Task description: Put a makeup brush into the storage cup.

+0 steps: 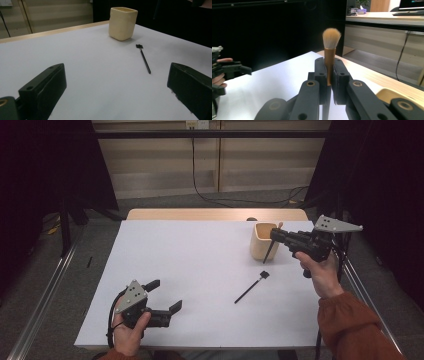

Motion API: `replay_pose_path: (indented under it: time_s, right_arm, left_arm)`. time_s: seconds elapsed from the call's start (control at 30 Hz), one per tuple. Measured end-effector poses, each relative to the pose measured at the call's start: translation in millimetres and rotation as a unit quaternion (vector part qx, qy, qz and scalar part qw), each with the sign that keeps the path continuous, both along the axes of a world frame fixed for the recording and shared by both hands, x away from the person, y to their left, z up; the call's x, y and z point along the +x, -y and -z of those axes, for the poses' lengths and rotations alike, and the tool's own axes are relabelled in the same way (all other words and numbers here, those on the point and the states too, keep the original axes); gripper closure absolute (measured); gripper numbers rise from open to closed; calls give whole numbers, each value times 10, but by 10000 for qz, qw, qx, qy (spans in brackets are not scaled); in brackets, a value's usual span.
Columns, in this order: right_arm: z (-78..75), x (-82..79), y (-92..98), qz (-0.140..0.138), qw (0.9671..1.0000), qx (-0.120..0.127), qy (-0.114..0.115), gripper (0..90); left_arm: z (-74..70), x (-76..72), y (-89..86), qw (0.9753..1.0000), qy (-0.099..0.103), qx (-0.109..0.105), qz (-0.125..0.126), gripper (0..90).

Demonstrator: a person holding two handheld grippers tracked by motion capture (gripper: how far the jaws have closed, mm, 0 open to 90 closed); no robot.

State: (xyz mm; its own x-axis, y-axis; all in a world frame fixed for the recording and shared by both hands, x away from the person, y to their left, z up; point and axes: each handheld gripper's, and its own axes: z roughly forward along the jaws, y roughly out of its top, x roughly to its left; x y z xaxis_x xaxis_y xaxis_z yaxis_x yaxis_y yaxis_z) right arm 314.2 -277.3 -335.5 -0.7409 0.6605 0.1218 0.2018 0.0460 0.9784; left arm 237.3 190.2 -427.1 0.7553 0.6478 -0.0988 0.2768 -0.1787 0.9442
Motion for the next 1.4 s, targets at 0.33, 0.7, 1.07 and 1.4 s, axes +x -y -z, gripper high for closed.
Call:
replay_pose_path:
  time_s: [0.33,0.7,1.07,1.4]
  right_arm:
    - [-194,132,86,149,9997,-79,155,837]
    - [-389,308,147,358,9990,-145,212,837]
    - [-448,562,155,560,9981,-223,115,837]
    - [-432,759,157,700,9972,-265,59,837]
  left_arm:
    - [-4,-8,0,10000,-24,-35,44,25]
    - [-14,-14,-1,9999,36,-22,127,20]
    - [-16,-2,-18,9999,6,-67,111,20]
    - [-15,23,-47,9999,-9,-65,81,21]
